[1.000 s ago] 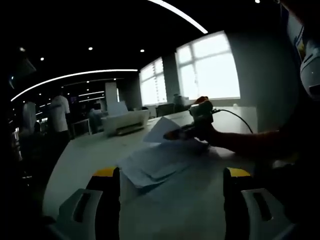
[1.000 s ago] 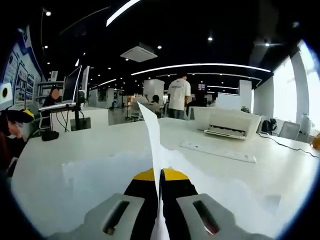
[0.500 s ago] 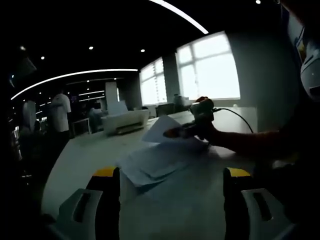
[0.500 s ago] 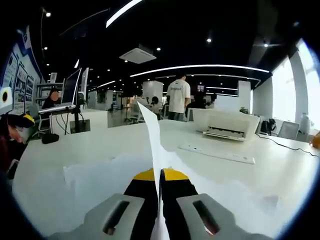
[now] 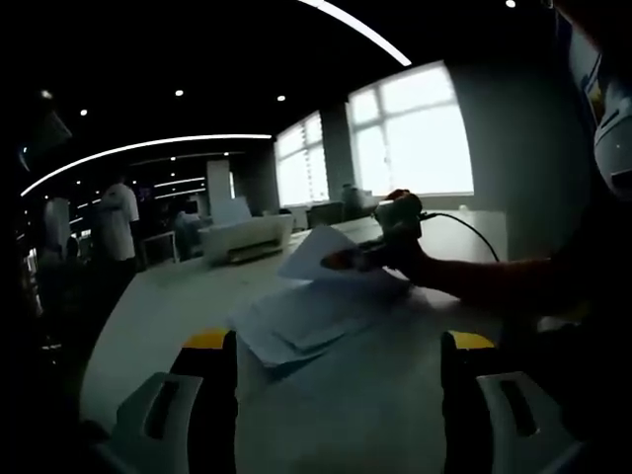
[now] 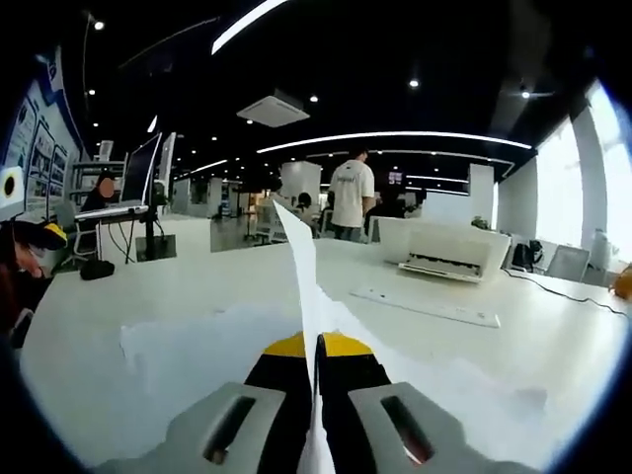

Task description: Organize the stack of printing papers by aligning and flattening the scattered papers on the table

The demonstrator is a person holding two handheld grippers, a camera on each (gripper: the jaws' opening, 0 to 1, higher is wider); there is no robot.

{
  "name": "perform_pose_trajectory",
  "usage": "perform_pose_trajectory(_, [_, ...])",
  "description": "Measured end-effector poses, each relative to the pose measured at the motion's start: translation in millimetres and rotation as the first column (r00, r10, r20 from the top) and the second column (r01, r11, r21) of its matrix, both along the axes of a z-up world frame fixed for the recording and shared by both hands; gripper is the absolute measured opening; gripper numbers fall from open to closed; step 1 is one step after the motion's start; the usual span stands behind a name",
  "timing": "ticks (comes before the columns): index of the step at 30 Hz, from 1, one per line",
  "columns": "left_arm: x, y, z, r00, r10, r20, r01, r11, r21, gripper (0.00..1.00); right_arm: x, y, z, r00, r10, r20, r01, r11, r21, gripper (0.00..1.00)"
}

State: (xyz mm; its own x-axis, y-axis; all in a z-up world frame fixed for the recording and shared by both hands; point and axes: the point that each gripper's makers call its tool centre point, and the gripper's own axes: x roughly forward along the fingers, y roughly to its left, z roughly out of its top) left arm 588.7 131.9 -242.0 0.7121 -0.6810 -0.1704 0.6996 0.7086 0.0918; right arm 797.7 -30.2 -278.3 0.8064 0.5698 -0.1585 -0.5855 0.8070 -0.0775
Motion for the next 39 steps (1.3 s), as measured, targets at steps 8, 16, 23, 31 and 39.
perform_pose_trajectory(8, [-0.4, -0.7, -2.8, 1.000, -0.001, -0.006, 0.001, 1.000, 0.002, 0.87, 1.6, 3.6, -4.7, 1.000, 0.021, -0.003, -0.021, 1.000, -0.019, 0.00])
perform_pose_trajectory(16, [0.3, 2.1, -0.8, 1.000, 0.005, -0.001, -0.005, 1.000, -0.001, 0.87, 4.9, 3.6, -1.8, 1.000, 0.024, 0.018, -0.024, 1.000, -0.005, 0.00])
perform_pose_trajectory(23, [0.0, 2.3, -3.0, 1.000, 0.004, -0.006, -0.004, 1.000, 0.004, 0.88, 4.5, 4.6, 0.4, 0.999, 0.038, 0.024, -0.038, 0.999, -0.003, 0.00])
perform_pose_trajectory(31, [-0.3, 2.6, -1.4, 1.000, 0.004, -0.001, -0.004, 1.000, 0.010, 0.88, 3.6, 10.2, -4.2, 0.998, 0.057, 0.032, -0.056, 0.998, -0.042, 0.00])
perform_pose_trajectory(39, [0.0, 2.0, 0.1, 1.000, 0.001, 0.002, -0.001, 1.000, 0.012, 0.88, 1.4, 14.3, -1.9, 0.997, 0.074, 0.037, -0.073, 0.997, -0.033, 0.00])
